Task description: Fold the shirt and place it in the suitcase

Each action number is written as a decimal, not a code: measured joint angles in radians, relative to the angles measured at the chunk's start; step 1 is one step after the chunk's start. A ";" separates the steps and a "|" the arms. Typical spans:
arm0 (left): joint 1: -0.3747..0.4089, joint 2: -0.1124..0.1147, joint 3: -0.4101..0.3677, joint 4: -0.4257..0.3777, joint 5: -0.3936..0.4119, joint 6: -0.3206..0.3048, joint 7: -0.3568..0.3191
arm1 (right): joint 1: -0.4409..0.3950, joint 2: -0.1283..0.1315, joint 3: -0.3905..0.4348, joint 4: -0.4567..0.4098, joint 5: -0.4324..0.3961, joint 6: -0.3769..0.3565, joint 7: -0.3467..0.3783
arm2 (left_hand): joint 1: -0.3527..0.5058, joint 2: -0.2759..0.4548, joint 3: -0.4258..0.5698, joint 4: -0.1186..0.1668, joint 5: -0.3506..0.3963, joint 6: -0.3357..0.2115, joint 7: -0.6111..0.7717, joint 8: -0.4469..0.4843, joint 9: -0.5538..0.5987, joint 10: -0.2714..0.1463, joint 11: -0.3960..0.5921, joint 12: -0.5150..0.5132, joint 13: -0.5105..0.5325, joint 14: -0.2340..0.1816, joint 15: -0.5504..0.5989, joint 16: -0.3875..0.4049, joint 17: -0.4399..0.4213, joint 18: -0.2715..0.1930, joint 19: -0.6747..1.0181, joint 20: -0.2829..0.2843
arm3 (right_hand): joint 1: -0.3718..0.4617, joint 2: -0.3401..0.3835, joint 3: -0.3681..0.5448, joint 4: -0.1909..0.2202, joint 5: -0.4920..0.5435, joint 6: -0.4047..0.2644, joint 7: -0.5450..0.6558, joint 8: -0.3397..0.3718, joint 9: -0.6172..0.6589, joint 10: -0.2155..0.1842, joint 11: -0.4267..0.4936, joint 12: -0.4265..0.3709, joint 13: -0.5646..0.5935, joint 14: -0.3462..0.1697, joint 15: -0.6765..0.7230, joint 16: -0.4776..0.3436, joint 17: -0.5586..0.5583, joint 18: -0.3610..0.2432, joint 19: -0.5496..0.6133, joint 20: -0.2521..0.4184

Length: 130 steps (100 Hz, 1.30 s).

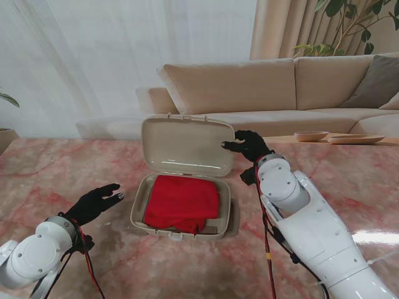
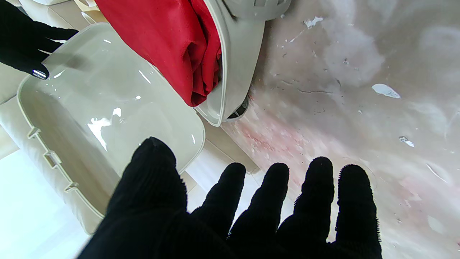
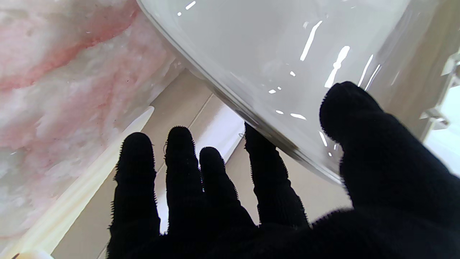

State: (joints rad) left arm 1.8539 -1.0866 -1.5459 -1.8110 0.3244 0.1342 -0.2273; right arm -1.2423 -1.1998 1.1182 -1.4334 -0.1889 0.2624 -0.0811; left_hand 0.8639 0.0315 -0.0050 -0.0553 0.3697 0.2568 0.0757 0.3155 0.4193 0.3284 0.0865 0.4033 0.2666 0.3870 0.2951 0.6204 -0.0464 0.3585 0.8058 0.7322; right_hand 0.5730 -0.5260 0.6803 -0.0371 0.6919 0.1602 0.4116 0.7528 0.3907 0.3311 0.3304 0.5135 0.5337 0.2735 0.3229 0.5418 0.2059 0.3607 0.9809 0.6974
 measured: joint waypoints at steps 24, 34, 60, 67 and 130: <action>0.000 -0.001 0.004 0.000 0.000 0.011 0.006 | -0.005 -0.006 0.006 0.004 0.008 -0.014 -0.022 | 0.000 0.000 0.000 0.000 0.000 0.000 0.001 0.000 0.000 -0.001 0.000 0.000 0.000 0.000 0.000 0.000 0.000 0.005 0.000 0.000 | 0.065 -0.050 0.025 -0.007 0.021 -0.067 0.304 -0.025 0.051 -0.001 0.022 0.000 0.000 0.000 0.012 0.000 0.009 0.001 0.000 0.000; 0.000 -0.002 0.005 0.000 -0.002 0.013 0.008 | -0.007 -0.006 0.008 0.004 0.004 -0.023 -0.023 | 0.000 0.000 0.000 0.000 0.000 0.000 0.001 0.000 0.000 -0.001 0.000 0.000 0.000 0.000 0.000 0.000 0.000 0.006 0.000 0.000 | 0.065 -0.062 0.025 -0.007 0.021 -0.067 0.328 -0.038 0.061 -0.003 0.026 0.000 0.000 0.000 0.012 0.000 0.010 0.001 0.000 0.000; 0.000 -0.003 0.007 0.003 -0.004 0.016 0.011 | -0.034 -0.003 0.019 -0.013 -0.020 -0.054 -0.025 | 0.000 0.000 0.000 0.000 0.000 0.000 0.001 0.000 0.000 -0.002 0.000 0.000 0.000 0.000 0.000 0.000 0.000 0.006 0.000 0.000 | 0.095 -0.092 0.026 -0.019 0.020 -0.077 0.365 -0.093 0.088 -0.004 0.032 0.000 0.000 0.000 0.014 -0.012 0.010 0.001 0.000 0.000; 0.000 -0.004 0.007 0.003 -0.004 0.016 0.011 | -0.045 -0.002 0.022 -0.023 -0.028 -0.063 -0.030 | 0.000 0.000 0.000 0.000 0.000 0.000 0.001 0.000 0.000 -0.002 0.000 0.000 0.000 0.000 0.000 0.000 0.000 0.006 0.000 0.000 | 0.095 -0.092 0.026 -0.026 0.019 -0.077 0.365 -0.101 0.088 -0.005 0.032 0.000 0.000 0.000 0.015 -0.012 0.010 0.001 0.000 0.000; 0.011 -0.006 0.006 0.001 -0.007 0.028 0.017 | -0.156 0.020 0.049 -0.114 -0.153 -0.130 -0.051 | 0.000 0.000 0.000 0.000 0.000 -0.001 0.001 0.001 0.000 -0.002 0.000 0.000 0.000 0.000 0.000 0.000 0.000 0.006 0.000 0.000 | 0.095 -0.101 0.026 -0.027 -0.022 -0.099 0.363 -0.123 0.098 -0.015 0.033 0.000 0.001 0.000 0.015 -0.012 0.011 0.001 0.001 0.000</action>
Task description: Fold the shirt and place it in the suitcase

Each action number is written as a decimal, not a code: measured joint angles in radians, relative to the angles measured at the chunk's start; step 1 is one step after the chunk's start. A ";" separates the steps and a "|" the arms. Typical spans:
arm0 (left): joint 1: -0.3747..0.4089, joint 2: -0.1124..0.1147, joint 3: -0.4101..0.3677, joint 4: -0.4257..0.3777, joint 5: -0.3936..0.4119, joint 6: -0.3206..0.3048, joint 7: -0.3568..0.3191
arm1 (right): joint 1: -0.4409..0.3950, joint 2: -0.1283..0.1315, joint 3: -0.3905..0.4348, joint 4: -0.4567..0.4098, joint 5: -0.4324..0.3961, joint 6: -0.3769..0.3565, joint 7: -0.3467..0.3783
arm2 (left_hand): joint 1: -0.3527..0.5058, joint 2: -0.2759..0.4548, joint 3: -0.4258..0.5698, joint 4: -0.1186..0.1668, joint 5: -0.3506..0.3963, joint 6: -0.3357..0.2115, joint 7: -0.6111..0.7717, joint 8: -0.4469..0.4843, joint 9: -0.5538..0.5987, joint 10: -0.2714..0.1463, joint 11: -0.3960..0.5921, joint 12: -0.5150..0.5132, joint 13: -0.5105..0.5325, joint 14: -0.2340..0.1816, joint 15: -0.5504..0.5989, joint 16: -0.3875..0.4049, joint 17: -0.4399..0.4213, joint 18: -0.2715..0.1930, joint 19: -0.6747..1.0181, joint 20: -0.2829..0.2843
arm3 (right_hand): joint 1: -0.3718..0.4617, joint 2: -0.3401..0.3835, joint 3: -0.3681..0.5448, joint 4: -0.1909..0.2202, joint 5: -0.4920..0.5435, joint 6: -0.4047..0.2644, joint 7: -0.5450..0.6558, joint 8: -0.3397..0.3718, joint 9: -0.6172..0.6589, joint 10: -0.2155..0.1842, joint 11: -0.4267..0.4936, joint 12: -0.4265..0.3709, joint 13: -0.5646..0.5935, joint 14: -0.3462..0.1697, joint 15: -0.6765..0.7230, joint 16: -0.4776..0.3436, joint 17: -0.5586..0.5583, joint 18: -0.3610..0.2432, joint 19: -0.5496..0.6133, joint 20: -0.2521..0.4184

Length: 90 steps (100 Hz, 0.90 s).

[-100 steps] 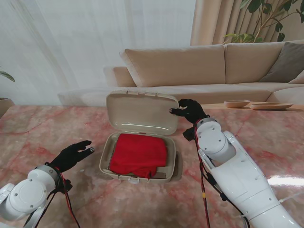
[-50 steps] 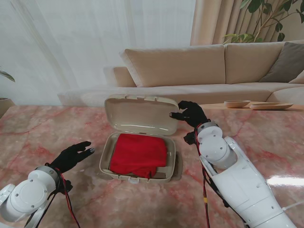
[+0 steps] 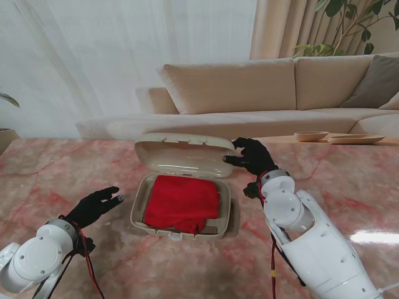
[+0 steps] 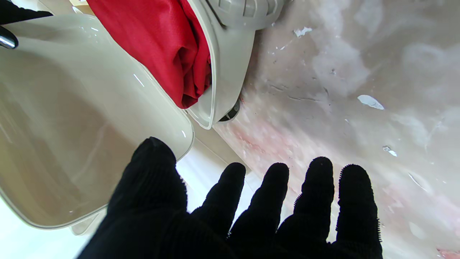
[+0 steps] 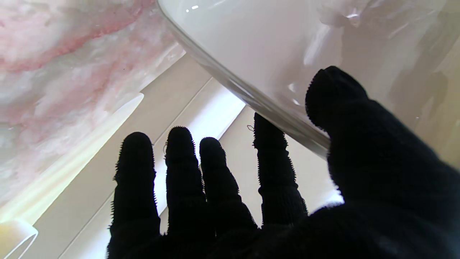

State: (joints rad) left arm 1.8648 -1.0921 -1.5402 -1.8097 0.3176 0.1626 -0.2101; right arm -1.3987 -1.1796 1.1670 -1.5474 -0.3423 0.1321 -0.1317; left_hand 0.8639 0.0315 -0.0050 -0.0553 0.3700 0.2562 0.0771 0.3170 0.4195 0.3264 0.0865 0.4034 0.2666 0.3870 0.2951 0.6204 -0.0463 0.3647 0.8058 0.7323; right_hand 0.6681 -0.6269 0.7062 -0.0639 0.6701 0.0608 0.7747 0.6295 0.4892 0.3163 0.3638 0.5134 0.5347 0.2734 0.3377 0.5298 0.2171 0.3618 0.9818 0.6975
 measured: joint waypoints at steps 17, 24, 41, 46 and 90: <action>0.001 0.000 0.000 0.000 -0.001 0.002 0.000 | -0.027 0.008 0.006 -0.017 -0.050 -0.020 -0.001 | 0.000 0.000 0.000 0.000 0.000 0.000 0.000 0.000 0.000 0.000 0.000 0.000 0.000 0.000 0.000 0.000 0.000 0.000 0.000 0.000 | -0.010 -0.002 0.000 0.000 -0.003 -0.006 -0.025 -0.005 0.010 -0.001 0.002 0.000 0.001 0.000 0.000 0.000 0.000 0.000 0.000 0.000; 0.001 0.000 0.000 0.000 -0.001 0.002 0.000 | -0.033 0.012 0.008 -0.022 -0.059 -0.025 0.002 | 0.000 0.000 0.000 0.000 0.000 0.000 0.000 0.000 0.000 0.000 0.000 0.000 0.000 0.000 0.000 0.000 0.000 0.000 0.000 0.000 | -0.015 -0.002 0.000 0.000 -0.003 -0.006 -0.062 0.006 0.012 -0.001 0.002 0.000 0.001 0.000 0.000 0.000 0.000 0.000 0.000 0.000; 0.001 0.000 0.000 0.000 -0.001 0.003 0.000 | -0.053 0.022 0.014 -0.038 -0.093 -0.037 0.020 | 0.000 0.000 0.000 0.000 0.000 0.000 0.000 0.000 0.000 0.000 0.000 0.000 0.000 0.000 0.000 0.000 0.000 0.000 0.000 0.000 | -0.054 0.020 0.000 0.000 0.019 0.008 -0.220 0.069 0.012 -0.001 0.001 0.000 0.001 0.000 0.000 0.000 0.001 0.000 0.000 0.000; 0.001 0.000 0.000 0.000 -0.001 0.004 0.000 | -0.058 0.025 0.015 -0.044 -0.107 -0.038 0.026 | 0.000 0.000 0.000 0.000 0.000 0.000 0.000 0.000 0.000 0.000 0.000 0.000 0.000 0.000 0.000 0.000 0.000 0.000 0.000 0.000 | -0.070 0.023 0.000 0.000 0.020 0.010 -0.247 0.077 0.012 -0.001 0.001 0.000 0.001 0.000 0.000 0.000 0.001 0.000 0.000 0.000; 0.001 0.000 0.001 0.002 -0.004 0.005 -0.001 | -0.108 0.042 0.040 -0.095 -0.153 -0.037 0.078 | 0.000 0.000 0.000 0.000 0.000 0.000 0.004 0.000 0.000 0.000 0.000 0.000 0.000 0.000 0.000 0.000 0.000 0.000 0.000 0.000 | -0.109 0.026 0.000 0.000 0.020 0.031 -0.386 0.082 0.012 -0.001 -0.010 0.000 0.001 0.000 0.001 0.000 0.000 0.000 0.000 0.000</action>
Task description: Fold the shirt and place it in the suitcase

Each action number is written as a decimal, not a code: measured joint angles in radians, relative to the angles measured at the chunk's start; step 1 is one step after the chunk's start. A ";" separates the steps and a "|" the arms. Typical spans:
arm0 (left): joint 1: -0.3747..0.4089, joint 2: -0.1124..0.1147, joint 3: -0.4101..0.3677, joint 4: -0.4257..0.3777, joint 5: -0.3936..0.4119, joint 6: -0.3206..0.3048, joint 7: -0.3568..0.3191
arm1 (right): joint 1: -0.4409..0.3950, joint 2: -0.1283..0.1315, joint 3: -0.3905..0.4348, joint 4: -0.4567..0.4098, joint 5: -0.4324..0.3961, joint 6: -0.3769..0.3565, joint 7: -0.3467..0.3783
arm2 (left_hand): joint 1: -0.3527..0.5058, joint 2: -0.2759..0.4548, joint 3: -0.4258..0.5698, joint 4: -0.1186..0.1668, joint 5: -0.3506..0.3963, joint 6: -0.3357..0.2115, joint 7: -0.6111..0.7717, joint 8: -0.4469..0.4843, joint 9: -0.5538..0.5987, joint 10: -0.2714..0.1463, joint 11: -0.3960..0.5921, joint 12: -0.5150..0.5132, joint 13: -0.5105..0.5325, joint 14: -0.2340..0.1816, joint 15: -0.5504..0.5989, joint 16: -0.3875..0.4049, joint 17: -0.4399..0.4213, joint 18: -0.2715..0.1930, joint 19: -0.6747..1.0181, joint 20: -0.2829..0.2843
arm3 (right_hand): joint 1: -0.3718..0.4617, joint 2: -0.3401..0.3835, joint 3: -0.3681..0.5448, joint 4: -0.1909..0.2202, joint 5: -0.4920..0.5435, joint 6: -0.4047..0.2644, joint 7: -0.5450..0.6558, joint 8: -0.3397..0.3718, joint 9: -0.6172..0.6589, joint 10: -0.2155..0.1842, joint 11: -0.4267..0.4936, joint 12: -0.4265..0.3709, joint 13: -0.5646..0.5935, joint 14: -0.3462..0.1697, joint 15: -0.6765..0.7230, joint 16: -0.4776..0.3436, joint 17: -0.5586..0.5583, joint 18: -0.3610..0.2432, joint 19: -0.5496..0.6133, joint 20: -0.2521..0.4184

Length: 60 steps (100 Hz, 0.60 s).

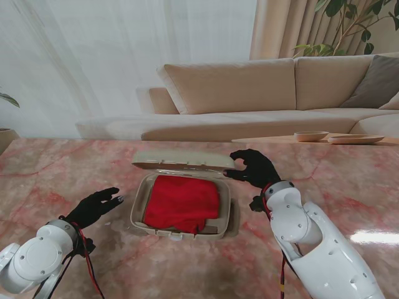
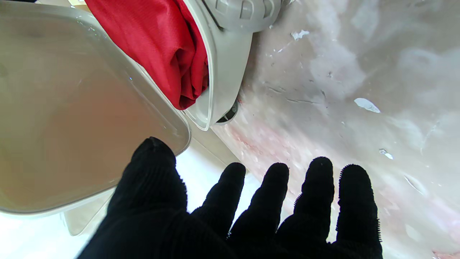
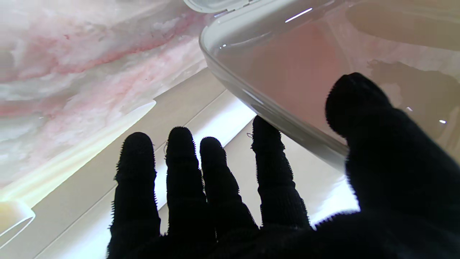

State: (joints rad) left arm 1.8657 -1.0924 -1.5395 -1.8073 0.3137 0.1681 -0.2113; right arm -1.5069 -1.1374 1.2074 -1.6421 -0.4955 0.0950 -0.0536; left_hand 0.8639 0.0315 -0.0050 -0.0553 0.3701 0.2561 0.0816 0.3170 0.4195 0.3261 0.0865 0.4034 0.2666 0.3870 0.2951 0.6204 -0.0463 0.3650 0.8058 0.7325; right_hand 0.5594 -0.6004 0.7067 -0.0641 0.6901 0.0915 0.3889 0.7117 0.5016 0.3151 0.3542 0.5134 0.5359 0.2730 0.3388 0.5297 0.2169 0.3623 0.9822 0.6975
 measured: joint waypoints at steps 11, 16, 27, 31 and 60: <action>0.000 0.000 0.000 0.001 0.000 0.001 0.000 | -0.013 0.006 0.007 -0.012 -0.023 0.000 0.015 | 0.000 0.000 0.000 0.000 0.000 0.000 0.005 0.000 0.000 0.000 0.000 0.000 0.000 0.000 0.000 0.000 0.000 0.000 0.000 0.000 | -0.016 -0.005 -0.003 0.000 0.000 0.000 -0.030 -0.001 0.000 0.000 -0.006 0.000 0.000 0.000 0.000 0.000 0.000 0.000 0.000 0.000; 0.000 0.000 0.000 0.001 0.000 0.001 0.000 | -0.018 0.010 0.009 -0.017 -0.034 0.000 0.023 | 0.000 0.000 0.000 0.000 0.000 0.000 0.005 0.000 0.000 0.000 0.000 0.000 0.000 0.000 0.000 0.000 0.000 0.000 0.000 0.000 | -0.016 -0.007 -0.005 0.000 -0.001 0.001 -0.042 -0.005 0.000 0.000 -0.011 0.000 0.000 0.000 0.000 0.000 0.000 0.000 0.000 0.000; 0.000 0.000 0.001 0.003 -0.001 0.002 0.000 | -0.029 0.017 0.013 -0.030 -0.075 0.000 0.039 | 0.000 0.000 0.000 0.000 0.000 0.000 0.005 0.000 0.000 0.000 0.000 0.000 0.000 0.000 0.000 0.000 0.000 0.000 0.000 0.000 | -0.019 -0.007 -0.006 0.000 -0.001 0.002 -0.047 -0.008 0.000 0.000 -0.011 0.000 0.000 0.000 -0.004 0.000 0.000 -0.001 0.000 0.000; -0.001 0.000 0.001 0.004 -0.001 0.002 0.000 | -0.033 0.020 0.014 -0.034 -0.092 0.000 0.044 | 0.000 0.000 0.000 0.000 0.000 0.000 0.005 0.000 0.000 0.000 0.000 0.000 0.000 0.000 0.000 0.000 0.000 0.000 0.000 0.000 | -0.043 -0.006 -0.008 -0.002 0.010 0.030 -0.034 -0.006 0.001 0.000 -0.013 0.000 0.000 0.000 -0.004 0.000 0.000 -0.003 0.000 0.000; -0.004 0.000 0.004 0.010 -0.002 0.002 0.000 | -0.061 0.030 0.009 -0.041 -0.157 0.008 0.052 | 0.000 0.000 0.000 0.000 0.000 0.000 0.005 0.000 0.000 0.000 0.000 0.000 0.000 0.000 0.000 0.000 0.000 0.000 0.000 0.000 | -0.031 0.017 -0.027 -0.005 0.089 0.079 0.049 0.012 0.049 0.000 -0.028 0.000 0.001 0.000 -0.004 0.000 0.011 -0.002 0.000 0.000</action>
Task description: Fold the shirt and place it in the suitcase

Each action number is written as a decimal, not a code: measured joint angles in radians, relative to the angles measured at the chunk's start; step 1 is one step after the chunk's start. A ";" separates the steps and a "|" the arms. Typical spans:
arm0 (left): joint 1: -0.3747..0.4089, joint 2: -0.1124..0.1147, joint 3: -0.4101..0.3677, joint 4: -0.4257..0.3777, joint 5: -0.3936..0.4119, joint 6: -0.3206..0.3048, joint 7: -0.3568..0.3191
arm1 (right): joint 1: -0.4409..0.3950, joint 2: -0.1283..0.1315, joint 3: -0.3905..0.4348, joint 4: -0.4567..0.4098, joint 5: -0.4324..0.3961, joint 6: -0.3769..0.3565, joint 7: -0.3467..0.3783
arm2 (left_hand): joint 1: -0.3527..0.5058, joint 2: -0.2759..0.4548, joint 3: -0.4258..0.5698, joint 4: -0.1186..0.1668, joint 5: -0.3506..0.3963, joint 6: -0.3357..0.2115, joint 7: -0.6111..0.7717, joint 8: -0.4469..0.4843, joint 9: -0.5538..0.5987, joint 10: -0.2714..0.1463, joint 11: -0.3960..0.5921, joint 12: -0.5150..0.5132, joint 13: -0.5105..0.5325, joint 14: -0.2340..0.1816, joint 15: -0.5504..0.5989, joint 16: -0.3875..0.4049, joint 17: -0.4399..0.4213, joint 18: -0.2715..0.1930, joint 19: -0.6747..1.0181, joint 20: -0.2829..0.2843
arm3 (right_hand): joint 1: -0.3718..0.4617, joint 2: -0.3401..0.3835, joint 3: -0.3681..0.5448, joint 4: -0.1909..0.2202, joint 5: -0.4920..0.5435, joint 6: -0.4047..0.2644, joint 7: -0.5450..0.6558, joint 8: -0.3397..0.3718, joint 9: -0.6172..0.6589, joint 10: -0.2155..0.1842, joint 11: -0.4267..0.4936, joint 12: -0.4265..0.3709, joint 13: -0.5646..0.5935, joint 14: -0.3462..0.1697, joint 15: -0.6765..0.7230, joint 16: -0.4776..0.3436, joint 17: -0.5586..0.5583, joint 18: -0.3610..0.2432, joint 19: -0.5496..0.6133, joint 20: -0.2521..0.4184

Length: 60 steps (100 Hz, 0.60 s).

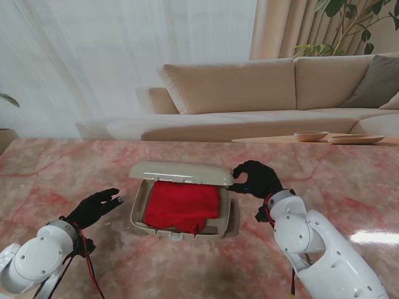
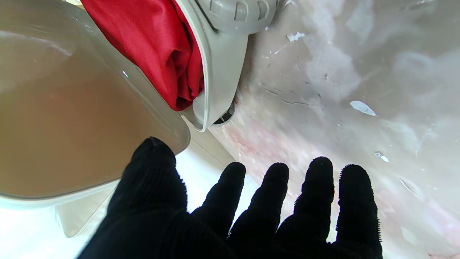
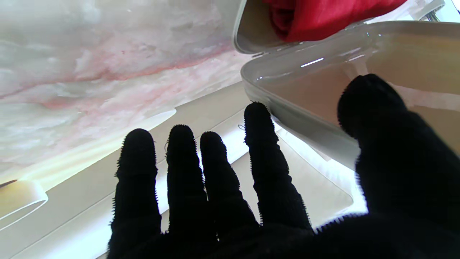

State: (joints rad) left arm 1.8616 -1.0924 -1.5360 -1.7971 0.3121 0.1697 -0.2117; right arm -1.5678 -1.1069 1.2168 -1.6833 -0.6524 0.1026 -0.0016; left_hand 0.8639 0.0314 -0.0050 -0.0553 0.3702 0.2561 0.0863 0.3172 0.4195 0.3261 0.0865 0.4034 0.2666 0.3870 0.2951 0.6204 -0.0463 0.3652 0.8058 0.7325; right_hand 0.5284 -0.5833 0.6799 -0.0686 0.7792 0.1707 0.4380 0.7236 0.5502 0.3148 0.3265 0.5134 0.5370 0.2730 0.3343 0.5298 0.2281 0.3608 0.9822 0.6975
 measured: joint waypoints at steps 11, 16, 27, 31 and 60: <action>-0.002 0.000 0.001 0.003 0.000 0.000 0.000 | -0.009 0.002 -0.002 -0.004 -0.013 0.007 -0.003 | 0.000 0.000 0.000 0.000 0.000 0.000 0.000 0.000 0.000 0.000 0.000 0.000 0.000 0.000 0.000 0.000 0.000 0.000 0.000 0.000 | 0.001 0.004 0.000 0.000 0.021 -0.001 -0.002 0.008 0.012 0.001 -0.010 -0.011 0.033 0.000 -0.001 0.000 0.004 0.000 0.000 0.000; -0.003 0.000 0.002 0.004 0.000 0.000 -0.001 | -0.014 0.003 -0.002 -0.007 -0.020 0.010 -0.003 | 0.000 0.000 0.000 0.000 0.000 0.000 0.000 0.000 0.000 0.000 0.000 0.000 0.000 0.000 0.000 0.000 0.000 0.000 0.000 0.000 | 0.001 0.004 0.000 0.000 0.021 -0.001 -0.002 0.008 0.013 0.001 -0.010 -0.011 0.033 0.000 -0.001 0.000 0.005 0.000 0.000 0.000; -0.004 0.000 0.003 0.006 -0.001 0.000 -0.001 | -0.025 0.004 0.001 -0.015 -0.035 0.011 -0.001 | 0.000 0.000 0.000 0.000 0.000 0.000 0.000 0.000 0.000 0.000 0.000 0.000 0.000 0.000 0.000 0.000 0.000 0.000 0.000 0.000 | 0.001 0.005 0.000 0.000 0.029 -0.001 -0.002 0.010 0.013 0.001 -0.011 -0.011 0.033 0.000 -0.001 0.000 0.009 0.000 0.000 0.000; -0.004 0.000 0.003 0.006 -0.001 0.000 -0.001 | -0.028 0.005 0.002 -0.018 -0.037 0.012 0.001 | 0.000 0.000 0.000 0.000 0.000 0.000 0.000 0.000 0.000 0.000 0.000 0.000 0.000 0.000 0.000 0.000 0.000 0.000 0.000 0.000 | 0.001 0.007 0.000 0.000 0.029 -0.001 -0.002 0.010 0.013 0.001 -0.011 -0.011 0.033 0.000 -0.001 0.000 0.009 0.000 0.000 0.000; -0.004 0.000 0.001 0.007 0.001 0.000 0.001 | -0.052 0.010 0.010 -0.035 -0.045 0.021 0.018 | 0.000 0.000 0.000 0.000 0.000 0.000 0.000 0.000 0.000 0.000 0.000 0.000 0.000 0.000 0.000 0.000 0.000 0.000 0.000 0.000 | 0.001 0.009 -0.010 0.000 0.043 -0.001 0.007 0.011 0.023 0.001 -0.022 -0.011 0.042 0.000 -0.002 0.000 0.013 0.000 0.000 0.000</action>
State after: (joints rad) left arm 1.8574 -1.0924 -1.5347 -1.7903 0.3128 0.1700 -0.2109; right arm -1.6195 -1.0972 1.2265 -1.7187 -0.6979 0.1232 0.0164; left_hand 0.8639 0.0314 -0.0050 -0.0553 0.3702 0.2559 0.0864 0.3172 0.4195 0.3260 0.0865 0.4034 0.2666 0.3870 0.2951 0.6204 -0.0463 0.3654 0.8058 0.7325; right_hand 0.5291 -0.5742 0.6701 -0.0686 0.8226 0.1692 0.4450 0.7341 0.5737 0.3155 0.3045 0.5021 0.5791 0.2733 0.3324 0.5297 0.2407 0.3609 0.9822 0.6975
